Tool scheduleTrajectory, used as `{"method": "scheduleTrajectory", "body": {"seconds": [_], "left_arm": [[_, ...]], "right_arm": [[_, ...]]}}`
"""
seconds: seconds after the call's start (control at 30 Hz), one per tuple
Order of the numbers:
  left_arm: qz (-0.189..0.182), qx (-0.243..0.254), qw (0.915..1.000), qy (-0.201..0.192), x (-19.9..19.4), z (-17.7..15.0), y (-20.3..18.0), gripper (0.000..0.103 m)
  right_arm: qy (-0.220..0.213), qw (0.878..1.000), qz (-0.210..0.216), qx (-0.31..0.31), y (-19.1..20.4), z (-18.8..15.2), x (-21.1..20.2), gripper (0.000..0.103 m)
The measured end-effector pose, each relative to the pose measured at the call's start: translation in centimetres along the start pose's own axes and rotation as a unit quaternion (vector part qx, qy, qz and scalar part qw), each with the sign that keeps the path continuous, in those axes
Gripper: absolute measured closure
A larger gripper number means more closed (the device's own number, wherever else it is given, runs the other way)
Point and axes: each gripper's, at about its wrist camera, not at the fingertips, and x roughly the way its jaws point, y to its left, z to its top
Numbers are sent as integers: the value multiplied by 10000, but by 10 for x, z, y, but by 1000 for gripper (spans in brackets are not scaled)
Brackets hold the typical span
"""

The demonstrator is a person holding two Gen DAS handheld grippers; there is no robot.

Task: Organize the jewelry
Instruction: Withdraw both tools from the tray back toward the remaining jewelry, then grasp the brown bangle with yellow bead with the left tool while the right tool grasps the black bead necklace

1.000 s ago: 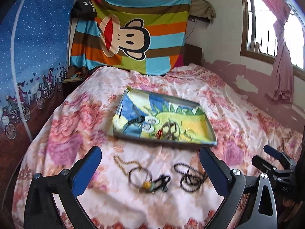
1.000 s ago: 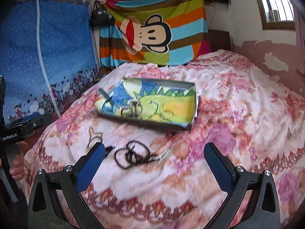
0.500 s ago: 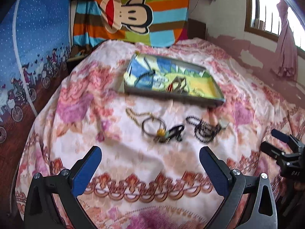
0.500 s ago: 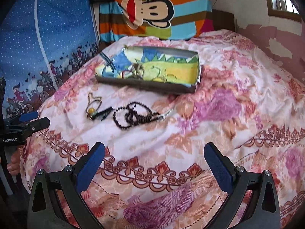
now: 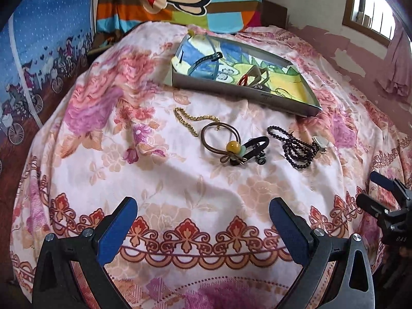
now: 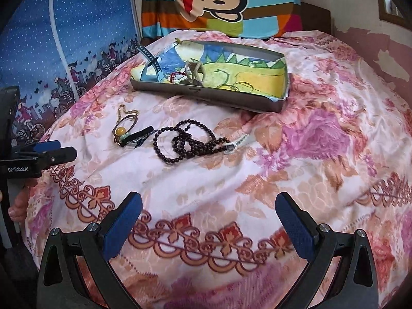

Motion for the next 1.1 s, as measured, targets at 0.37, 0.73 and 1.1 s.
{"method": "scheduleTrajectory", "body": {"seconds": [0.37, 0.73, 1.1], "left_arm": [[-326, -303, 9989, 163, 27, 25, 13, 9], [-709, -707, 9934, 567, 70, 51, 20, 50], [-918, -1071, 9854, 952, 101, 65, 15, 69]], "right_arm": [[230, 9985, 502, -59, 15, 27, 34, 26], [538, 9968, 544, 233, 17, 34, 68, 43], [686, 9962, 261, 471, 13, 46, 91, 54]]}}
